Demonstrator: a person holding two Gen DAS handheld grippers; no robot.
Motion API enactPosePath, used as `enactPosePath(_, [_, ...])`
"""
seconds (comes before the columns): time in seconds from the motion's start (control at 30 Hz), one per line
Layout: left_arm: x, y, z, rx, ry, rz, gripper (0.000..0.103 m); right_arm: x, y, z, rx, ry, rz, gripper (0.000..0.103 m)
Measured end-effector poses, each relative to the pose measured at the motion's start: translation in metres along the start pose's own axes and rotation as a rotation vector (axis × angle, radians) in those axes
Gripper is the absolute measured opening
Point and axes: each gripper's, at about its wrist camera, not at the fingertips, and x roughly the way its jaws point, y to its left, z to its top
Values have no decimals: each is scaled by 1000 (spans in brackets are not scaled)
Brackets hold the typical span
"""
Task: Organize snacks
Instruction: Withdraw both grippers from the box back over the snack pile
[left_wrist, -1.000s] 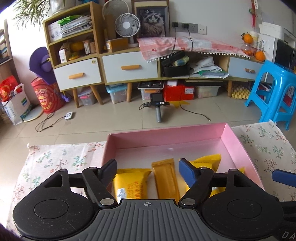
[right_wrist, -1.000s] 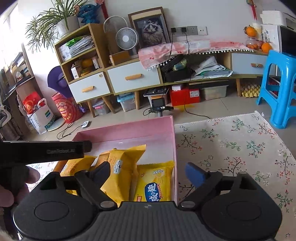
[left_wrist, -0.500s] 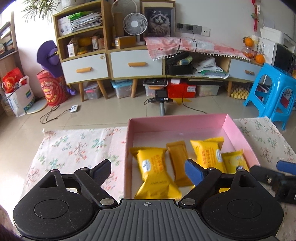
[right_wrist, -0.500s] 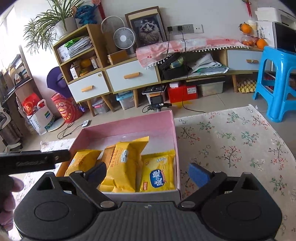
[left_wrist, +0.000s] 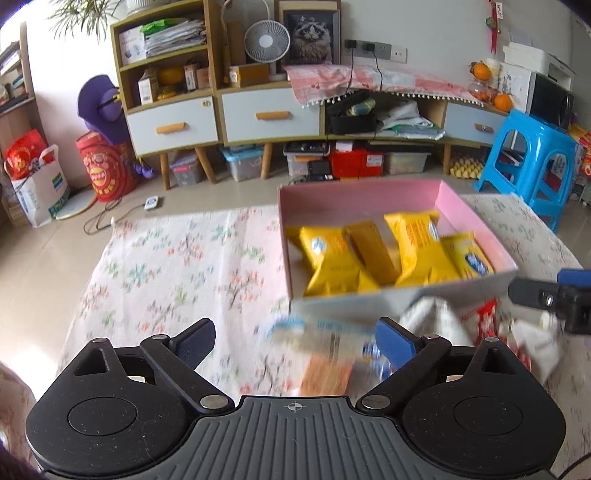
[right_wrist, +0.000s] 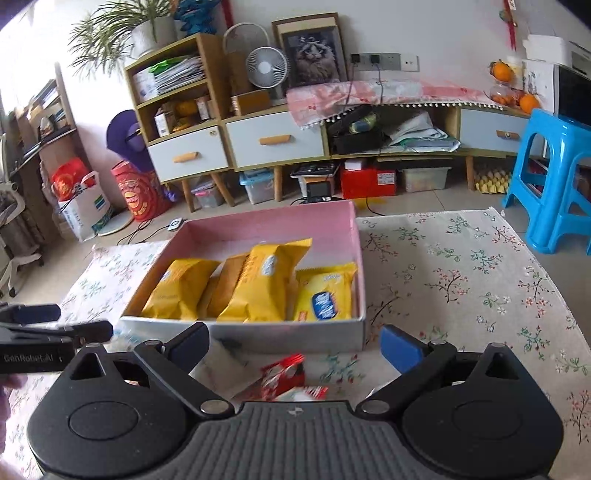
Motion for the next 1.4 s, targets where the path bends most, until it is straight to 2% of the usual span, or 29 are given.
enactPosePath(0.27, [-21,13,-33,28,-13,9,97,-16,18,-15,-21,17,28,92])
enactPosePath(0.57, [-32,28,-66,-9,-7,-56,99,-37,26,-36,-43,-1,20,94])
enactPosePath(0.77, [-32,38,-81,-23,15,-60,99,-41,35,-58,-131,-5,-5,94])
enactPosePath(0.97, [-27,50,-91,-67,34,-87,99,-41,36,-81,-174,1,15,94])
enactPosePath(1.2, [-21,41,-98,-77,53,-159,99,-42,37,-95,-268,14,15,94])
enactPosePath(1.4, [-26,21,-97,-72,25,-208,99,-40,31,-92,-235,17,9,94])
